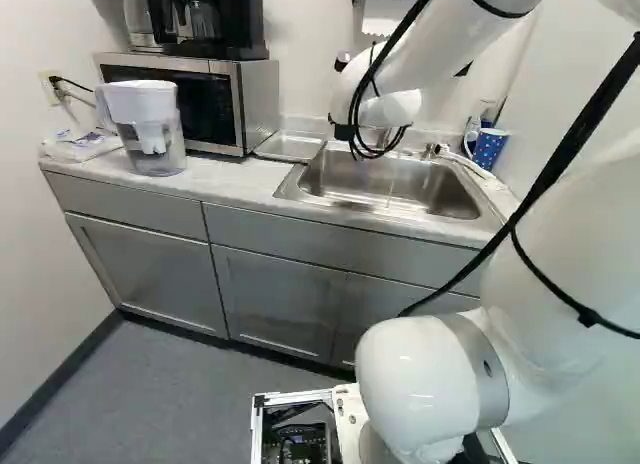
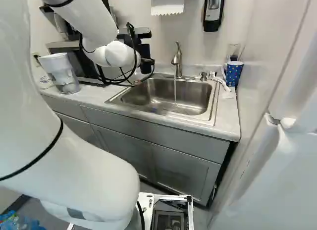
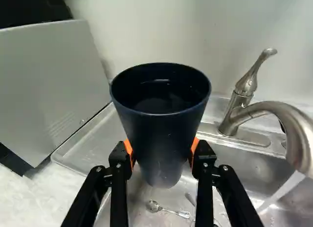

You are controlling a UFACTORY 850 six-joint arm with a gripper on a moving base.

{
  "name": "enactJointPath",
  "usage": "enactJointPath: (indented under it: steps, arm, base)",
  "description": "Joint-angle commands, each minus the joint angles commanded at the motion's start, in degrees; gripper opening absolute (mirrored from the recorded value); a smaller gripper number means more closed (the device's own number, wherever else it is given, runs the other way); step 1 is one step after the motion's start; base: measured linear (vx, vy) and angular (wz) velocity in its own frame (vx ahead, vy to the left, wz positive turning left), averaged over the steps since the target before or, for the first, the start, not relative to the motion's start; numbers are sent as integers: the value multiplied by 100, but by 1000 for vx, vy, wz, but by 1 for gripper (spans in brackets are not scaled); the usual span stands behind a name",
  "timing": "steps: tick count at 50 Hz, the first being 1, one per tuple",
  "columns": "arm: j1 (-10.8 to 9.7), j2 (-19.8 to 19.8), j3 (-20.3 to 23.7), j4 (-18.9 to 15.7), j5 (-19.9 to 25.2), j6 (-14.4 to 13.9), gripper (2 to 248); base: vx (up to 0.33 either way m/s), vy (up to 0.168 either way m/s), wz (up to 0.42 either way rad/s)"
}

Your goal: Rinse the cup and place it in the tray

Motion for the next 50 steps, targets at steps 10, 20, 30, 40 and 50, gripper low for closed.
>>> enactJointPath:
  steps: [10, 20, 30, 40, 50]
  arm:
    - [39, -181, -293, 0, -136, 0, 124]
    - [38, -249, -394, 0, -180, 0, 124]
    - [38, -249, -394, 0, -180, 12, 124]
    - [38, -249, -394, 0, -180, 442, 124]
    - [38, -249, -394, 0, -180, 1026, 124]
  base:
    - [0, 0, 0]
    - [0, 0, 0]
    - [0, 0, 0]
    - [0, 0, 0]
    - [0, 0, 0]
